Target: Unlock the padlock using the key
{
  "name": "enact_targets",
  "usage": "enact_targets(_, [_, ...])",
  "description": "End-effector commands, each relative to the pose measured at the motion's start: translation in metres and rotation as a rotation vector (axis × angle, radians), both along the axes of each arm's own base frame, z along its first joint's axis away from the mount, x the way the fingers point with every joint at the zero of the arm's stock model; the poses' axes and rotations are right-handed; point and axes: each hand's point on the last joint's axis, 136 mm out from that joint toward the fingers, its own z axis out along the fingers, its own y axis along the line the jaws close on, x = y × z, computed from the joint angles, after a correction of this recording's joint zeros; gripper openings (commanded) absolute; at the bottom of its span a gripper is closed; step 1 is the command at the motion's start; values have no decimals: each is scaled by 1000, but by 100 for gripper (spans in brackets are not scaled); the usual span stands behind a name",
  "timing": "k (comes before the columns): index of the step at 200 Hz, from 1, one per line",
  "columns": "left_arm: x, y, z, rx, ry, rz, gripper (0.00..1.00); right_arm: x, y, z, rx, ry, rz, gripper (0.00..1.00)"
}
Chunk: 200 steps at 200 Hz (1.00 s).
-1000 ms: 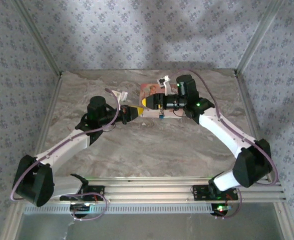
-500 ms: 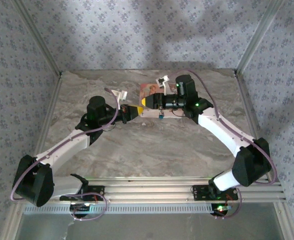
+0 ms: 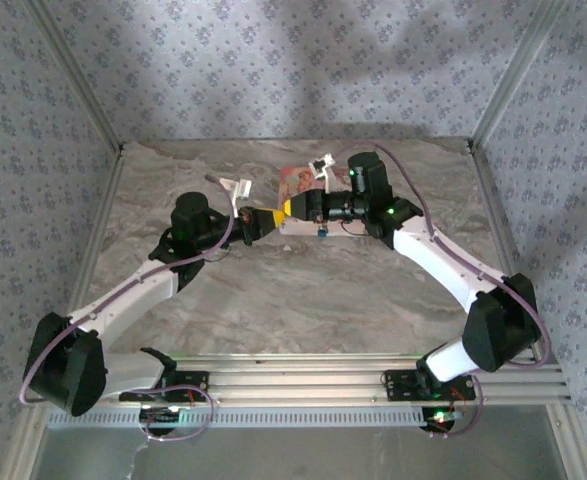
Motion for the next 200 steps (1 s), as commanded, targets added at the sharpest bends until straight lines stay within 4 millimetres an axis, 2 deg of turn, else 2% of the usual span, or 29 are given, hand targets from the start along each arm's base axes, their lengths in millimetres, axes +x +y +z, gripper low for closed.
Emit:
enact_targets(1, [-2,1,31,-46,-78,9,0,-4,4,0,11,0,23,21])
enact_targets(36, [1,2,29,-41,-73,22,0,-5,4,1,18,-4,33,16])
enact_targets(82, [6,4,23,-32,-55,38,0,-9,7,3,24,-15,59,0])
enact_targets(119, [8,3,18,-20,-43,38,0,-15,10,5,28,-41,94,0])
enact_targets(151, [6,-1,15,-12,-33,11,0,-27,10,6,-14,-132,143,0])
enact_targets(165, [4,0,15,2,-33,3,10,-31,7,5,-63,-168,170,0])
enact_targets(190, [2,8,17,18,-44,-8,44,-36,-5,5,-169,-234,205,0])
enact_targets(200, [-1,12,21,12,-64,-19,52,-37,-10,7,-204,-261,214,0])
